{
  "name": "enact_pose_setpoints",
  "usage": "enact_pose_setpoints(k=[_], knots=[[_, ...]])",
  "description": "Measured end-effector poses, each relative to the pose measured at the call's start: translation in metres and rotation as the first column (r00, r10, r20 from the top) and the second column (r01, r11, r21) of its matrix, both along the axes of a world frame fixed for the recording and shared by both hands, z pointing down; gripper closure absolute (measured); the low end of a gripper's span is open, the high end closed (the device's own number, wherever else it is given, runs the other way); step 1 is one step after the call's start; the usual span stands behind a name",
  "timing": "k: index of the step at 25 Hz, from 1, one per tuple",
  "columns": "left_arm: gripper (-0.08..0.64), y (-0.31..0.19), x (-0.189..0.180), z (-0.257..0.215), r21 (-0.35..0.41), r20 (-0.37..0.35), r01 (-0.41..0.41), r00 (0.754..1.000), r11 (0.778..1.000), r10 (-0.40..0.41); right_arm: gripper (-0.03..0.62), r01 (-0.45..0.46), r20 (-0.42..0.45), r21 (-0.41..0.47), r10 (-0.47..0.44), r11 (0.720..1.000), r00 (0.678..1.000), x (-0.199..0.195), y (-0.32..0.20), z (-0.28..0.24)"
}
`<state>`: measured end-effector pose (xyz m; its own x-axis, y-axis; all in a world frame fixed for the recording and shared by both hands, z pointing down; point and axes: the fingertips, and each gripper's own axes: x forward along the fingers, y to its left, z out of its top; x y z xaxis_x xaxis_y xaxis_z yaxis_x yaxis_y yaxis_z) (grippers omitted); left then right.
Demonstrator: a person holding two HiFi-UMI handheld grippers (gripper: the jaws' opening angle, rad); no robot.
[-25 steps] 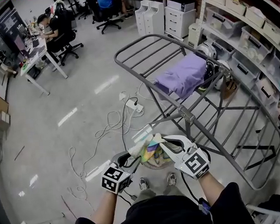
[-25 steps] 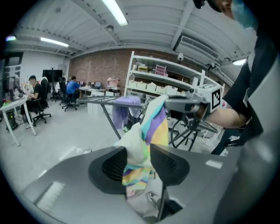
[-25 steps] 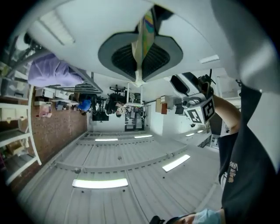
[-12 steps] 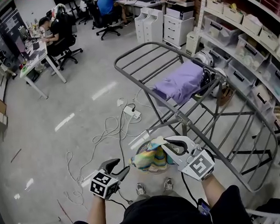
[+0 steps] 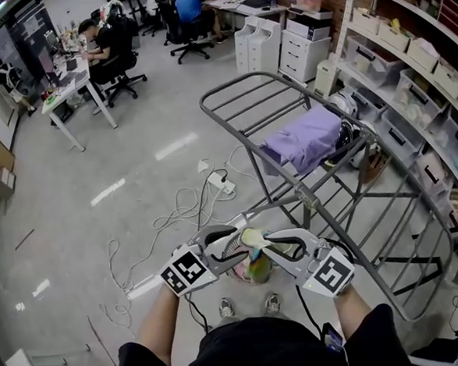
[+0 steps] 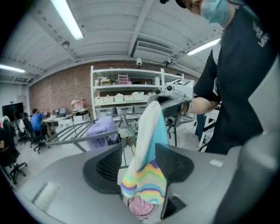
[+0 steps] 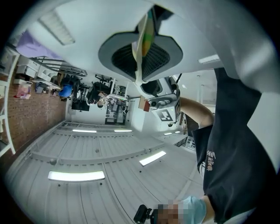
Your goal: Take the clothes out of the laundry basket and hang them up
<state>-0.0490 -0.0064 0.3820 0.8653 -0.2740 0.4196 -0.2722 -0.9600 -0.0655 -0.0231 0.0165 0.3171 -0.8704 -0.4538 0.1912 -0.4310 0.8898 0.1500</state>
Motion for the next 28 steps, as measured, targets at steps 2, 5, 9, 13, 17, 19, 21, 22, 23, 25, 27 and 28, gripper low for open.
enact_pose_setpoints(k=[2, 5, 9, 13, 17, 19, 21, 22, 23, 25, 27, 28], knots=[[0.344, 0.004, 0.013, -0.010, -0.003, -0.024, -0.062, 0.998, 0.998, 0.062, 0.551, 0.003, -0.004, -0.003, -0.003, 1.000, 1.000, -0.002, 0.002, 0.000], [0.345, 0.011, 0.021, -0.008, -0.030, -0.017, -0.123, 0.992, 0.992, 0.122, 0.551, 0.015, -0.017, 0.004, -0.015, 1.000, 1.000, -0.003, 0.008, 0.004], [0.351, 0.024, 0.026, -0.002, -0.065, 0.006, -0.187, 0.982, 0.980, 0.188, 0.551, 0.024, -0.006, -0.006, -0.024, 1.000, 1.000, -0.005, 0.016, 0.005], [0.526, 0.037, 0.027, 0.005, -0.035, 0.091, -0.233, 0.968, 0.972, 0.236, 0.551, 0.016, -0.027, -0.013, -0.016, 1.000, 1.000, -0.006, 0.019, 0.013], [0.535, 0.032, 0.015, 0.004, 0.074, 0.210, -0.198, 0.961, 0.977, 0.179, 0.546, -0.025, 0.047, -0.077, 0.028, 0.997, 0.998, -0.007, 0.013, 0.014], [0.538, 0.028, 0.008, -0.004, 0.124, 0.236, -0.182, 0.960, 0.975, 0.149, 0.529, -0.036, 0.088, -0.122, 0.047, 0.992, 0.995, -0.005, 0.009, 0.012], [0.540, 0.025, 0.001, -0.018, 0.164, 0.223, -0.161, 0.967, 0.973, 0.122, 0.466, -0.035, 0.079, -0.141, 0.046, 0.989, 0.996, 0.000, 0.005, 0.016], [0.540, 0.023, -0.002, -0.027, 0.180, 0.199, -0.147, 0.974, 0.973, 0.110, 0.426, -0.031, 0.076, -0.154, 0.043, 0.988, 0.996, 0.002, 0.004, 0.020], [0.541, 0.021, -0.006, -0.037, 0.192, 0.170, -0.131, 0.981, 0.973, 0.098, 0.399, -0.026, 0.078, -0.172, 0.040, 0.985, 0.996, 0.004, 0.002, 0.025], [0.541, 0.016, -0.015, -0.057, 0.214, 0.113, -0.093, 0.991, 0.972, 0.070, 0.371, -0.018, 0.067, -0.215, 0.034, 0.977, 0.997, 0.007, -0.001, 0.043], [0.541, 0.008, -0.023, -0.078, 0.245, 0.072, -0.053, 0.997, 0.968, 0.036, 0.356, -0.016, 0.043, -0.247, 0.027, 0.969, 0.999, 0.009, -0.004, 0.060], [0.541, 0.005, -0.026, -0.089, 0.261, 0.051, -0.033, 0.998, 0.965, 0.021, 0.350, -0.014, 0.035, -0.258, 0.024, 0.966, 0.999, 0.008, -0.005, 0.066]])
